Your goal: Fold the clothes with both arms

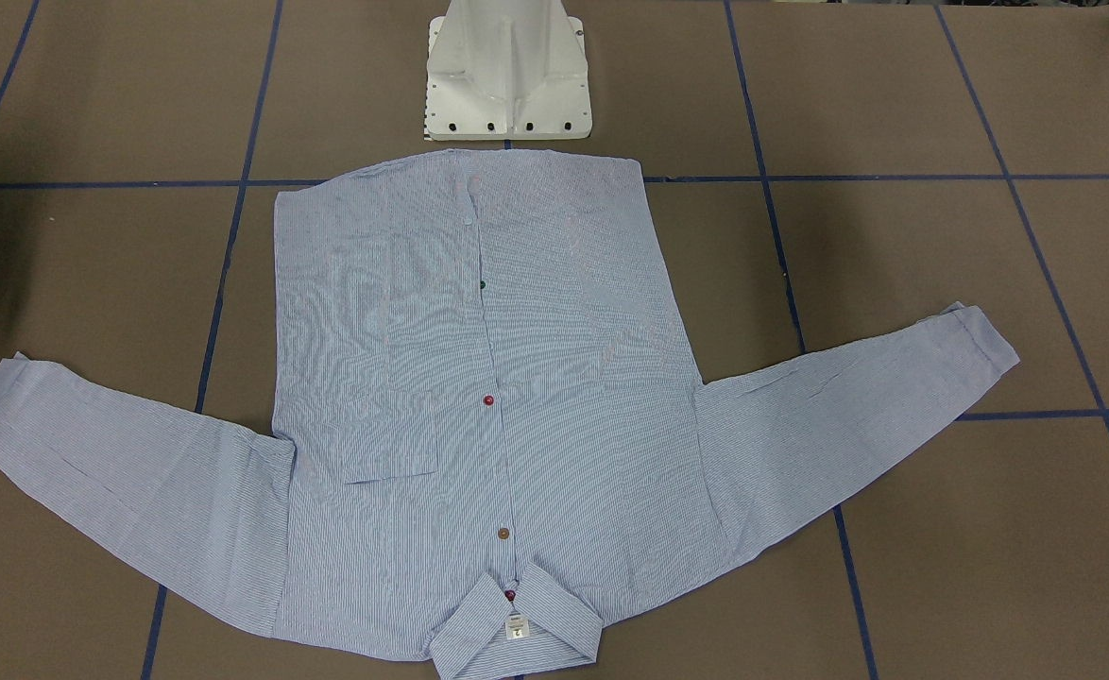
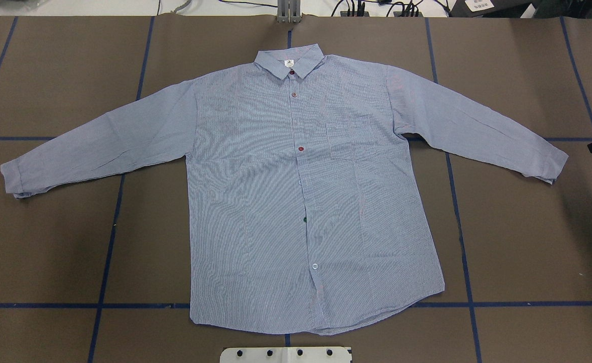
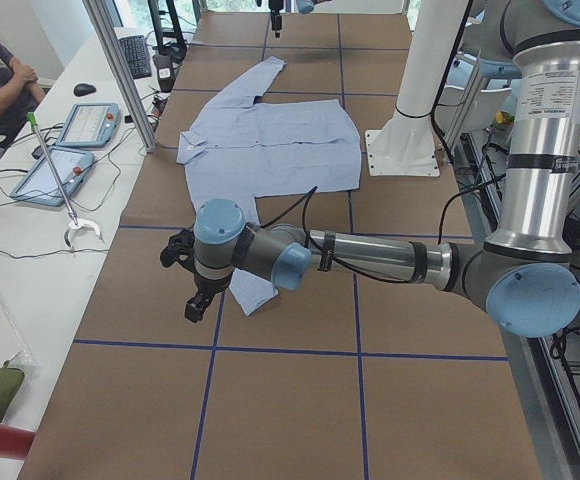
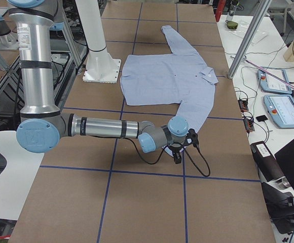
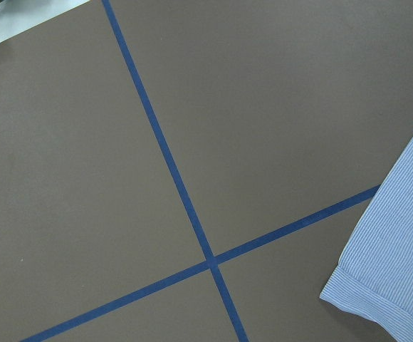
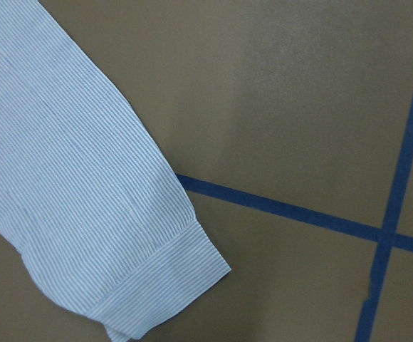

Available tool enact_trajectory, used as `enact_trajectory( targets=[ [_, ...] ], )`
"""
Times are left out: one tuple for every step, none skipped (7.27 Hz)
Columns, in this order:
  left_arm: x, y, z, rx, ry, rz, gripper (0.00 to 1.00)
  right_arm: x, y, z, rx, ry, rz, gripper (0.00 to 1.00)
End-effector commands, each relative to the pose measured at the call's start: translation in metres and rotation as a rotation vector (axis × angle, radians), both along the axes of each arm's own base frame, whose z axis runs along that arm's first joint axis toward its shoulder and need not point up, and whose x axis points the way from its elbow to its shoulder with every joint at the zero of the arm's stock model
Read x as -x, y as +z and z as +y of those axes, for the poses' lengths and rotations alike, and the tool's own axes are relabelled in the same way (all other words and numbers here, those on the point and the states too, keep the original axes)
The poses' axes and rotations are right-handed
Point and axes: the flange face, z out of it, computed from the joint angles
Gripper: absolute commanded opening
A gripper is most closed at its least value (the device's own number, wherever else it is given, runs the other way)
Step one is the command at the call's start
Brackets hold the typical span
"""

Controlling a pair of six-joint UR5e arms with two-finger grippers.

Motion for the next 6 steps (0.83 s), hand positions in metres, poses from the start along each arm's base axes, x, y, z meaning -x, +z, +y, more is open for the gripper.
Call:
enact_trajectory(
  targets=[
    [-0.001,-0.002,0.001,-0.017,0.004,0.010,1.00,0.041,0.008,-0.006,-0.011,0.036,0.018,1.00],
    [-0.001,-0.003,0.001,-0.019,0.005,0.011,1.00,0.061,0.006,-0.017,-0.023,0.021,0.043,0.99],
    [-0.001,-0.003,0.001,-0.019,0.004,0.012,1.00,0.065,0.006,-0.025,-0.019,0.017,0.042,0.94],
    [-0.001,-0.003,0.001,-0.019,0.004,0.012,1.00,0.065,0.013,-0.024,-0.006,0.015,0.047,0.88],
    [-0.001,-0.003,0.001,-0.019,0.004,0.012,1.00,0.066,0.014,-0.024,-0.003,0.013,0.044,0.83],
    [-0.002,-0.004,0.001,-0.015,0.011,0.032,1.00,0.066,0.013,-0.024,-0.002,0.009,0.039,0.81]
  ],
)
